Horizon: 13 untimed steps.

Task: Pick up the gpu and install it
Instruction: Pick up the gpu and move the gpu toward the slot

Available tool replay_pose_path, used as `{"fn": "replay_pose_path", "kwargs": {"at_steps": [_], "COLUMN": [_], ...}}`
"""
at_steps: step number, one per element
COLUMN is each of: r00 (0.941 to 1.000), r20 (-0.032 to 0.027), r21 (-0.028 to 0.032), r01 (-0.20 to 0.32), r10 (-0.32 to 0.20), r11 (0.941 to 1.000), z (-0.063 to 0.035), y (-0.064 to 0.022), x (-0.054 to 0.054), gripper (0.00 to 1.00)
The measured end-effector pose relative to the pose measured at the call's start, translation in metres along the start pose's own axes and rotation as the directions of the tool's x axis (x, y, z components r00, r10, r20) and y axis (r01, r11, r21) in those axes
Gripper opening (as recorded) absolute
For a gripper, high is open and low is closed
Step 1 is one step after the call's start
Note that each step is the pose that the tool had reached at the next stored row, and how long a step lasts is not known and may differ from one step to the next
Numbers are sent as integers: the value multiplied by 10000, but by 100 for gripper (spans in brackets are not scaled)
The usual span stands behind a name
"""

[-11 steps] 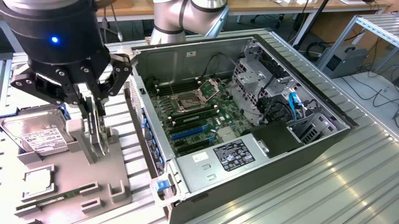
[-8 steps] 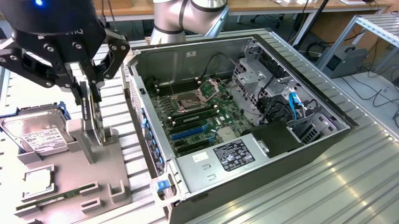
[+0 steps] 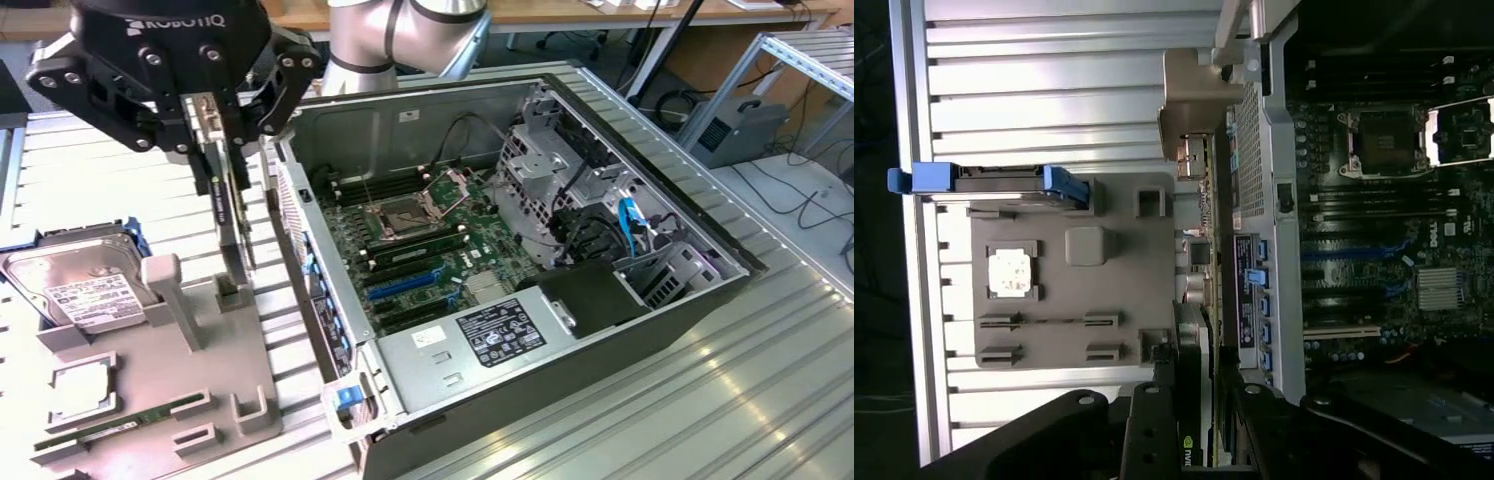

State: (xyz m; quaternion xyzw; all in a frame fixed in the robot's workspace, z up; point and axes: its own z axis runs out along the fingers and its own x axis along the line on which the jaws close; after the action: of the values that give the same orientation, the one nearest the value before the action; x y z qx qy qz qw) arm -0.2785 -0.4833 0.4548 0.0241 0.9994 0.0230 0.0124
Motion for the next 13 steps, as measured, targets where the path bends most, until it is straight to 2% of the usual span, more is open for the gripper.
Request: {"fn": "replay_pose_path", "kwargs": {"at_steps": [3,7,10,12,13], "r00": [10000,10000,10000,10000,10000], "r20": [0,-2,-4,-4,-4], "r21": [-12,-46,-57,-69,-72], "r01": [1,-2,-2,-2,-1], "r10": [-1,2,2,2,1], "r11": [10000,10000,10000,10000,10000], "z": [3,13,18,23,25], "y": [4,23,33,43,46], "x": [-94,-486,-683,-892,-958], "gripper": [27,27,27,27,27]}}
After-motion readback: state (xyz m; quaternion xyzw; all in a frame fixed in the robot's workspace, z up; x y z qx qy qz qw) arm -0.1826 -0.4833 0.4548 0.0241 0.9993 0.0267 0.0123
